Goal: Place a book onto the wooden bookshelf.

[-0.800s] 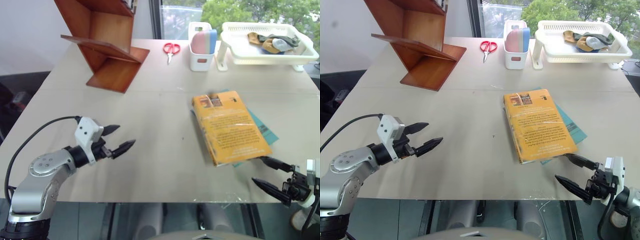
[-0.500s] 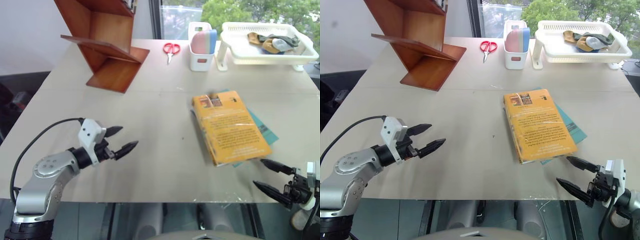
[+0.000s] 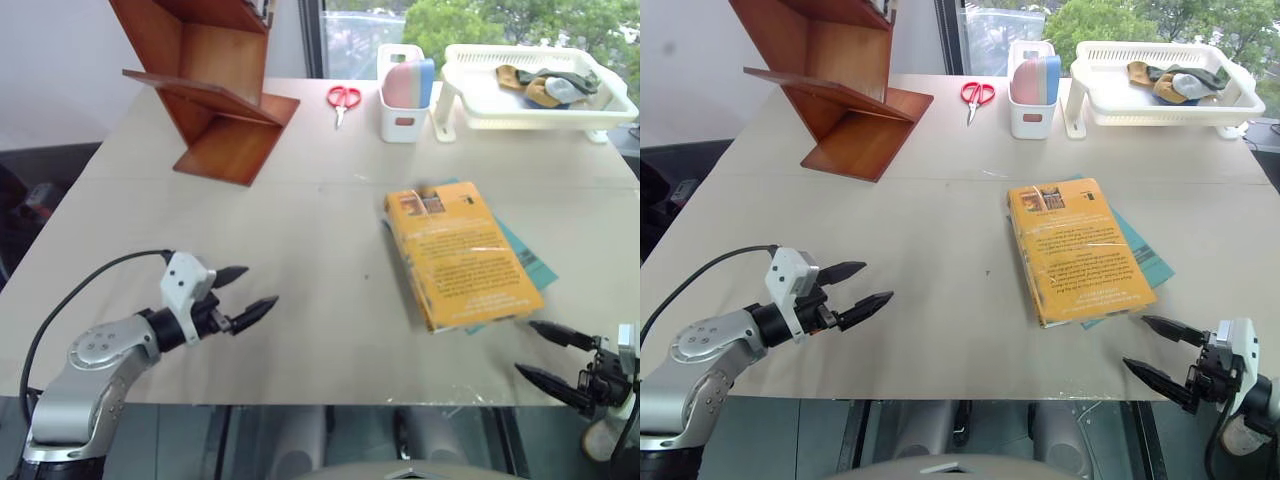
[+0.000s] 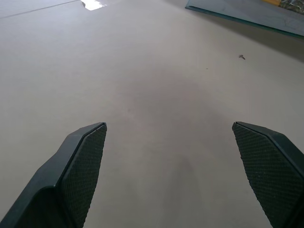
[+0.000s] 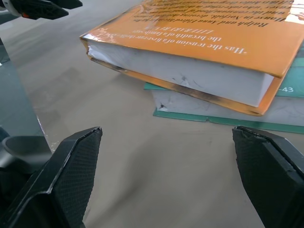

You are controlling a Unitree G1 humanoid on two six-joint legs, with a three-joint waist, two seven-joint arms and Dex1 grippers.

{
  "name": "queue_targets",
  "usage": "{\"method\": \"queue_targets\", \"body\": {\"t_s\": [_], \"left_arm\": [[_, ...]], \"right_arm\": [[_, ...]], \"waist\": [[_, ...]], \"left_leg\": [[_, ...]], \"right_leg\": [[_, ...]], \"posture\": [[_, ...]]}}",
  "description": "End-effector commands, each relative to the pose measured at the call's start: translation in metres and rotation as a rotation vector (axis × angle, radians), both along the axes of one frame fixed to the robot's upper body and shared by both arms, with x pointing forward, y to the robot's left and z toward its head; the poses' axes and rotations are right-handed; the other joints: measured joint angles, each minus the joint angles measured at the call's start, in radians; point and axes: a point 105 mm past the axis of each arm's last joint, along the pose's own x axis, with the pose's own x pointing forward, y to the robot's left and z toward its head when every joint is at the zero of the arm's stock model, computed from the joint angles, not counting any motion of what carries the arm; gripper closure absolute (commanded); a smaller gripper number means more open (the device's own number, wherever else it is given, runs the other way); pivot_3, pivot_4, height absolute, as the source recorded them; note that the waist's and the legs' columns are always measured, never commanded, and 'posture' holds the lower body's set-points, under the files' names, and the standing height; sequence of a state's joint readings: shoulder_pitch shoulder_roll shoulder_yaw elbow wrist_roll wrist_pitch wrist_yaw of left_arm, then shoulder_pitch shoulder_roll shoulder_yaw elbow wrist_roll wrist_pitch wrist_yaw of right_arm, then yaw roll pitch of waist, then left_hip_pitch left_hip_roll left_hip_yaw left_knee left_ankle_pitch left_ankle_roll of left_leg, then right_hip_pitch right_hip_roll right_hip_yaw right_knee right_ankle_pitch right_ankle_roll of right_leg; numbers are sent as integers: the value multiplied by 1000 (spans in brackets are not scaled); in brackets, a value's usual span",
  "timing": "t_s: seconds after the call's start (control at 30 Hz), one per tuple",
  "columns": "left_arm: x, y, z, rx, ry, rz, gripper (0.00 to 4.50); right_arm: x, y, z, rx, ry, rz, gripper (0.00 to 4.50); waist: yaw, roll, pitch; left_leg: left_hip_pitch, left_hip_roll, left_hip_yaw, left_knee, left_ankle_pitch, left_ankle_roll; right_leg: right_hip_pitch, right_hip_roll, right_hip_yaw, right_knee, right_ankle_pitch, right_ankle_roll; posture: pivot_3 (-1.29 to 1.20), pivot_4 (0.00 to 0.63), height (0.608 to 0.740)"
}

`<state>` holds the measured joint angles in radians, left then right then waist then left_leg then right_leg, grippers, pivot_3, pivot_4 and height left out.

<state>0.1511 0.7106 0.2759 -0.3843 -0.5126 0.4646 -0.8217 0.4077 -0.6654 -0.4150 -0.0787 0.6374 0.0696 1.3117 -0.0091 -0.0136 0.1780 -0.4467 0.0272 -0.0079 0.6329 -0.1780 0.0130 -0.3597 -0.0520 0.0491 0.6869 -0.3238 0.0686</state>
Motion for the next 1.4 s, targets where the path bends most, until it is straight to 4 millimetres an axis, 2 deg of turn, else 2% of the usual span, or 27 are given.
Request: {"method": "queue_targets", "body": {"t_s": [0.03, 0.13, 0.27, 0.37, 0.47, 0.6, 0.77, 0.87, 1.17, 1.33, 1.4], "left_arm": [[2, -5, 14, 6, -69, -27, 52], [3, -5, 18, 9, -81, -48, 52], [1, -8, 26, -19, -76, -124, 52], [-2, -12, 35, -58, -68, -188, 52], [-3, -16, 47, -76, -71, -243, 52], [-1, -18, 65, -80, -101, -309, 52], [-8, -23, 81, -91, -106, -407, 52], [-7, -23, 90, -76, -118, -424, 52], [-7, -19, 90, -45, -110, -415, 52], [-9, -19, 90, -53, -111, -399, 52], [-10, -18, 90, -52, -110, -398, 52]], "right_arm": [[3, -16, 12, -42, -52, -39, 0], [13, -42, 19, -46, -46, -181, 0], [37, -70, 42, 20, -112, -382, 0], [55, -80, 53, 36, -161, -493, 0], [74, -81, 56, 74, -173, -587, 0], [99, -68, 56, 175, -149, -669, 0], [128, -61, 42, 194, -78, -766, 0], [145, -49, 35, 215, -29, -742, 0], [152, 15, 8, 243, 144, -428, 0], [140, 59, -1, 195, 172, -205, 0], [138, 68, -1, 188, 173, -161, 0]], "waist": [[0, 0, 0], [0, 0, 0], [-3, 0, 0], [-4, 0, 0], [-4, 0, 0], [-3, 0, 0], [-6, 1, 0], [-7, 1, 0], [-13, 0, 0], [-22, 0, 0], [-29, -1, -1]], "left_leg": [[0, 0, 0, 0, 0, 0], [0, 0, 0, 0, 0, 0], [1, 0, 1, 0, 0, 0], [1, 1, 1, 0, 0, 0], [1, 1, 1, 0, 0, 0], [0, 0, 0, 0, 0, 0], [0, 0, 1, 0, 0, 0], [0, 0, 1, 0, 0, 0], [1, 1, 1, 0, 0, 0], [2, 1, 1, 0, 0, 0], [2, 2, 1, 0, 0, 0]], "right_leg": [[0, 0, 0, 0, 0, 0], [0, 1, 0, 0, 0, 0], [0, 1, 1, 0, 0, 0], [0, 3, 1, 0, 0, 0], [0, 4, 1, 0, 0, 0], [0, 4, 0, 1, 0, 0], [-1, 4, 1, 1, 0, 1], [-1, 4, 2, 2, 0, 1], [-1, 6, 2, 3, 0, 0], [-1, 6, 2, 4, 0, 0], [-1, 6, 2, 4, 0, 0]], "posture": [[0, 150, 740], [0, 150, 740], [0, 150, 740], [0, 150, 740], [0, 150, 740], [0, 150, 740], [0, 150, 740], [0, 150, 740], [0, 150, 740], [0, 150, 740], [0, 150, 740]]}}
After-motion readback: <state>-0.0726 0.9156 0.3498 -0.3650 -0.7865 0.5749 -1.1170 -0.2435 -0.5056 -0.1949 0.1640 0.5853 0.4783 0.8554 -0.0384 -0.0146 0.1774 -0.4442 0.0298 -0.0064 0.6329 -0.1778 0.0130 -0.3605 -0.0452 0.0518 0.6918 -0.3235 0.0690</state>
